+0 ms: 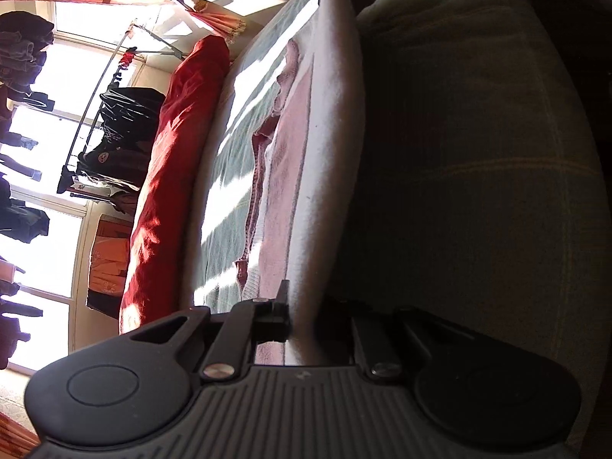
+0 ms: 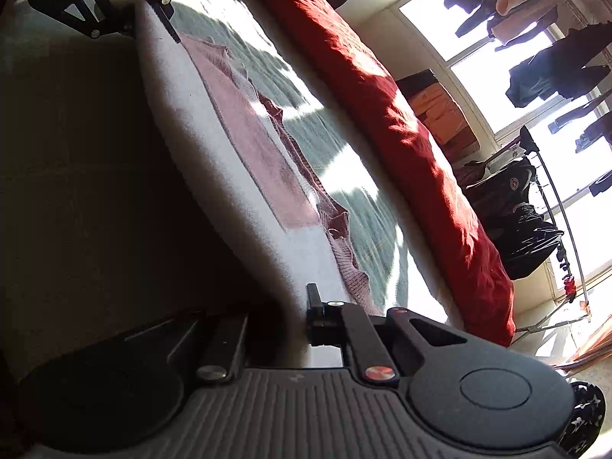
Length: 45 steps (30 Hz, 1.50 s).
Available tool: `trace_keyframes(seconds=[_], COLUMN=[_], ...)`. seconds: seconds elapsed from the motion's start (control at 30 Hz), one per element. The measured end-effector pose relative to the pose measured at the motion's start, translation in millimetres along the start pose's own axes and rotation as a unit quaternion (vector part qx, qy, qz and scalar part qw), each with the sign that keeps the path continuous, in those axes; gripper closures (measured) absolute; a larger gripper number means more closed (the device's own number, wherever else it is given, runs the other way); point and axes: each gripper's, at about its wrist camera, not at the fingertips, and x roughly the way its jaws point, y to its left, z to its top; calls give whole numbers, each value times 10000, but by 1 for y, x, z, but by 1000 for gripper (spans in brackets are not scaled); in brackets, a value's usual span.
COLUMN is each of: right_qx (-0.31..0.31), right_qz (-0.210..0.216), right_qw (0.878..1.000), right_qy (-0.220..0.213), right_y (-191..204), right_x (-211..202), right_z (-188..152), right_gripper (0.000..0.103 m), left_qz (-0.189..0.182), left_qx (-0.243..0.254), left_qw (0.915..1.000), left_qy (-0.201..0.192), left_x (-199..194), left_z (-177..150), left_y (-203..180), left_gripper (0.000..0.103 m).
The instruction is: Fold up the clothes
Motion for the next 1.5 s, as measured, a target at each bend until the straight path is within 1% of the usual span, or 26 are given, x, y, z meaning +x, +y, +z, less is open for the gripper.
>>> trace_keyframes(seconds=[0.13, 0.2, 0.3, 0.4, 0.43, 0.5, 0.57, 0.6, 0.63, 0.7, 0.73, 0.8, 0.83, 0.87, 0.93, 0.97, 1.03, 1.1, 1.13, 1.17, 1.2, 1.3, 1.37, 1.4, 1.47, 1.5], right_qx=[59, 75, 191, 380, 455, 636, 814, 917, 1082, 1585, 1863, 2439, 2727, 3013, 3448, 3607, 3807, 3972, 4063, 4160, 4186, 4190, 4230, 4256, 4310, 4324], right_qz=[260, 330, 417, 527, 580, 737, 843, 888, 920, 1045, 1107, 1221, 1274, 1308, 1286, 1247, 1216, 1302, 1358, 1448, 1495, 1446, 1399, 1383, 1294, 1216], right_qw=[9996, 9993, 9987, 9972, 9964, 9938, 9914, 9899, 9877, 9792, 9735, 9597, 9516, 9430, 9294, 9242, 9166, 9080, 9029, 8970, 8952, 8964, 8953, 8942, 8930, 8935], right_qy=[74, 127, 232, 361, 411, 532, 579, 609, 655, 716, 727, 671, 627, 528, 279, 145, -84, -277, -358, -372, -330, -36, 49, 75, 8, -26], right_y=[22, 34, 45, 51, 53, 55, 57, 57, 56, 47, 40, 24, 16, 7, -11, -17, -24, -24, -22, -17, -11, 13, 25, 29, 24, 20], right_x=[-31, -38, -39, -34, -33, -32, -37, -40, -44, -54, -59, -70, -76, -81, -88, -89, -85, -75, -69, -61, -54, -36, -34, -35, -45, -51], right_z=[-8, -13, -20, -26, -27, -31, -38, -43, -49, -65, -74, -91, -99, -105, -110, -110, -105, -97, -93, -91, -91, -96, -110, -116, -116, -114], right_gripper=[93, 92, 92, 91, 87, 83, 74, 72, 70, 67, 67, 66, 66, 66, 66, 66, 66, 66, 67, 67, 67, 67, 67, 67, 67, 66], left_qz=[-141, -198, -248, -329, -438, -696, -956, -1089, -1276, -1620, -1695, -1670, -1615, -1564, -1469, -1455, -1425, -1409, -1481, -1550, -1581, -1502, -1529, -1540, -1531, -1437], left_qx=[-49, -90, -143, -264, -403, -679, -989, -1165, -1421, -1964, -2211, -2678, -3050, -3371, -3960, -4100, -4371, -4496, -4592, -4684, -4731, -4713, -4768, -4819, -4865, -4863], left_qw=[9999, 9998, 9996, 9991, 9982, 9952, 9905, 9872, 9815, 9670, 9604, 9489, 9385, 9282, 9055, 8991, 8857, 8797, 8737, 8678, 8651, 8691, 8651, 8622, 8599, 8617], left_qy=[16, 20, 39, 90, 95, 68, 69, 83, 109, 108, 77, -18, -98, -191, -417, -494, -643, -638, -617, -594, -525, -38, 291, 250, 200, 155], left_x=[-26, -32, -35, -32, -32, -37, -42, -46, -49, -58, -63, -72, -75, -76, -79, -75, -66, -54, -47, -41, -35, -20, -14, -18, -27, -31], left_z=[-2, -2, -2, -3, -4, -9, -16, -20, -25, -33, -37, -43, -46, -48, -51, -50, -47, -42, -41, -39, -41, -48, -60, -65, -70, -68], left_y=[-21, -31, -45, -52, -51, -51, -50, -48, -44, -29, -19, 0, 14, 25, 41, 44, 50, 46, 39, 33, 26, 0, -14, -17, -13, -8], left_gripper=[94, 94, 94, 91, 84, 85, 82, 81, 81, 81, 81, 81, 76, 68, 57, 54, 54, 53, 53, 53, 53, 53, 52, 52, 49, 47])
